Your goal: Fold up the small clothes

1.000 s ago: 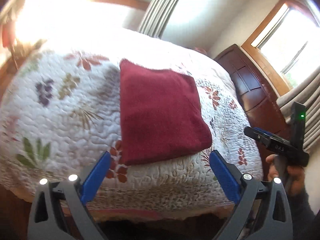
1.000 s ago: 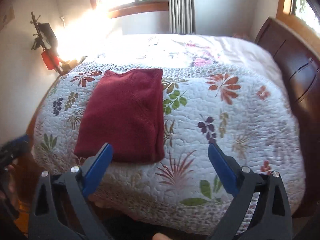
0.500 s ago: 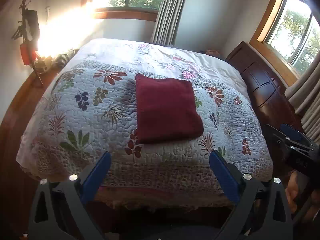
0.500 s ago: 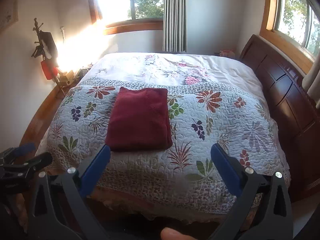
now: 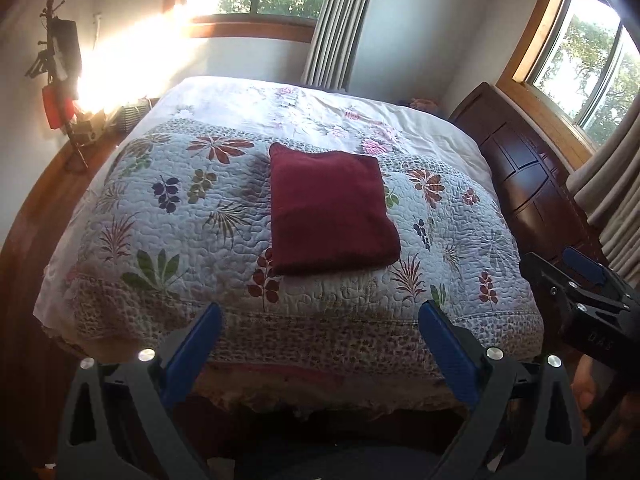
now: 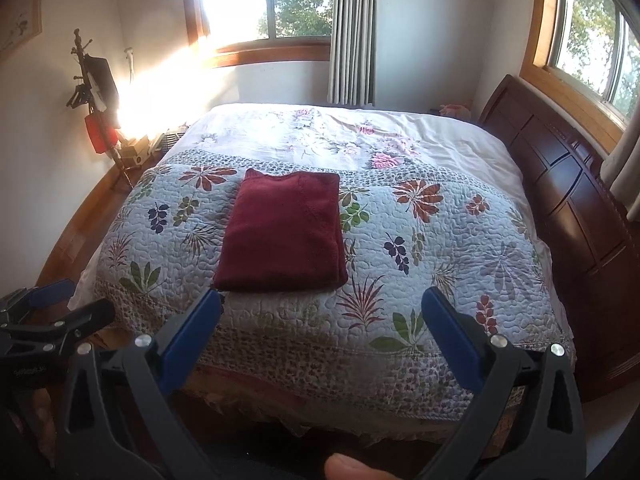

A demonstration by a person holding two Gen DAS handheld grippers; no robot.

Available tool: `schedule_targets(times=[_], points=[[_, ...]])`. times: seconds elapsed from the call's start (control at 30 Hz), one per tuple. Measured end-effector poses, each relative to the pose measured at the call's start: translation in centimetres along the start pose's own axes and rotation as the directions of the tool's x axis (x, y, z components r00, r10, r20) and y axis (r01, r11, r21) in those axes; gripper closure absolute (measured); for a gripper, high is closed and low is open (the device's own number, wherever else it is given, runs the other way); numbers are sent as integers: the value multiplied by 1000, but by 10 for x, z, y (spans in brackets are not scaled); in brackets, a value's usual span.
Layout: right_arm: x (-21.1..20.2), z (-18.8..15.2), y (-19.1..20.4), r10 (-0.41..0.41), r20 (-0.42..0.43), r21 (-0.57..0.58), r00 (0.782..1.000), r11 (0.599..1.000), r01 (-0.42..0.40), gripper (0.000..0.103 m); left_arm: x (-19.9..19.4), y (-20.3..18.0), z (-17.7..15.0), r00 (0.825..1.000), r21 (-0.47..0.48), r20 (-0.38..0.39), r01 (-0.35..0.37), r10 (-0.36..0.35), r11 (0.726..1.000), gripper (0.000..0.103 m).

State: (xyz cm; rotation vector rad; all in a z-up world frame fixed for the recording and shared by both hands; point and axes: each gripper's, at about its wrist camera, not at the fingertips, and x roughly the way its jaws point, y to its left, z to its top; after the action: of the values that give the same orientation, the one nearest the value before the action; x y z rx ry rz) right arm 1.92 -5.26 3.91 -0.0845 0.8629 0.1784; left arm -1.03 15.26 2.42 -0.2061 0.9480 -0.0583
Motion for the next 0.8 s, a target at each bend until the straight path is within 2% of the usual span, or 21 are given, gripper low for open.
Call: schedule_targets(times=[0.17,0.8], points=[[0,1,4,0,-1,-2,1000,1000,0,3,-6,-1,1,1000,8,20,-11,10,1000,4],[5,4,10,-34,1,-20,999,999,34,3,1,1,2,1000,13,11,-11,11,1000,4]])
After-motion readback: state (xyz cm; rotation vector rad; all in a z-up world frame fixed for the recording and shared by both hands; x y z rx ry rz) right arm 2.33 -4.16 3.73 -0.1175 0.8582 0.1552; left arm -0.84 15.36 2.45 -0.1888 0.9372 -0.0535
